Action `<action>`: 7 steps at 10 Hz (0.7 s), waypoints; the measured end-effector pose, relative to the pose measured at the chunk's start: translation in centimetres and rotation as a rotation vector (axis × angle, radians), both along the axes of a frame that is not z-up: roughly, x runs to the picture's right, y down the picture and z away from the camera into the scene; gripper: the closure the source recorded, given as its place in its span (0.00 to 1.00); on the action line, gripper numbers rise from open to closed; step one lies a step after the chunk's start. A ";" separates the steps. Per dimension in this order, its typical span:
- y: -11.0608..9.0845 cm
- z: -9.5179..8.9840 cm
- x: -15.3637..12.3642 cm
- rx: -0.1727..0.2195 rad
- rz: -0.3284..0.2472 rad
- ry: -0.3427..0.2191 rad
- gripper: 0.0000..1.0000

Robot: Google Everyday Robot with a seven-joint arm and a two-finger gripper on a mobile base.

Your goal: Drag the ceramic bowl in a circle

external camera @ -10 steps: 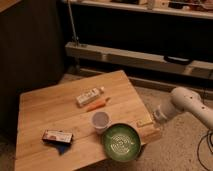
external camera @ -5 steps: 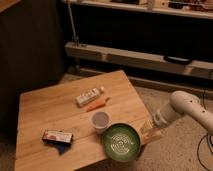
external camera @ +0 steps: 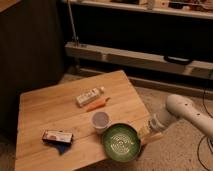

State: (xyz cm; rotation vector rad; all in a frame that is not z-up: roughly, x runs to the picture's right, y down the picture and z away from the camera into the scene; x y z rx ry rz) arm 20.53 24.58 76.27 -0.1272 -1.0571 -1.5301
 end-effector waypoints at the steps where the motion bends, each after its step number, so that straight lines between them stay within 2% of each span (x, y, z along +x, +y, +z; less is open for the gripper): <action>1: 0.1 -0.1 -0.1 0.003 0.000 -0.004 0.53; 7: 1.0 1.1 -2.3 0.015 -0.024 -0.044 0.53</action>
